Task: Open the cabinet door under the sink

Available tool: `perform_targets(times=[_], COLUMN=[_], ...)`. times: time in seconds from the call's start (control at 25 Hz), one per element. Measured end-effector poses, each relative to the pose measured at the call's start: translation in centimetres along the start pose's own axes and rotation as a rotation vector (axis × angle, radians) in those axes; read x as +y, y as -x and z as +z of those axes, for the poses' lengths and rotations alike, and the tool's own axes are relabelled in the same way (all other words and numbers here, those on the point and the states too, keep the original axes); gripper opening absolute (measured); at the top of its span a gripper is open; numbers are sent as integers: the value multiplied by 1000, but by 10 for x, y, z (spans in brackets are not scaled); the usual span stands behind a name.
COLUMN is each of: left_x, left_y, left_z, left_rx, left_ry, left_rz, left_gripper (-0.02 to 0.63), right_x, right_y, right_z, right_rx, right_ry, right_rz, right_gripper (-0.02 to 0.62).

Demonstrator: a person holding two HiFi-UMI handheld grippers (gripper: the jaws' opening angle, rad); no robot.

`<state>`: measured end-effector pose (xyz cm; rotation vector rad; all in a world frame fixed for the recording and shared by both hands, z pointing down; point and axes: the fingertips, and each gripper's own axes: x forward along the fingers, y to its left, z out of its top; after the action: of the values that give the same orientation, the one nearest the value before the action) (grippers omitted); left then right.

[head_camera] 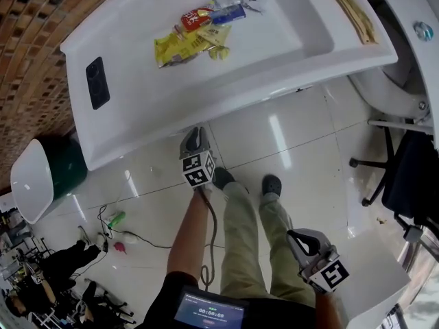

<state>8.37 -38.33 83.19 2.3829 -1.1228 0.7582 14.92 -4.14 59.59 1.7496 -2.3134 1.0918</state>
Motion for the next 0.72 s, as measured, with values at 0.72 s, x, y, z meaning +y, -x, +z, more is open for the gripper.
perform_targets(times=[0.72], left_x=[19], left_y=[-53], left_z=[-20], left_rx=[90], left_ry=[-32], left_rz=[-1], left_gripper=[83], right_x=[-7], right_y=[-19], right_z=[0], right_rx=[72], right_ry=[46], right_rz=[-35], right_gripper=[-9])
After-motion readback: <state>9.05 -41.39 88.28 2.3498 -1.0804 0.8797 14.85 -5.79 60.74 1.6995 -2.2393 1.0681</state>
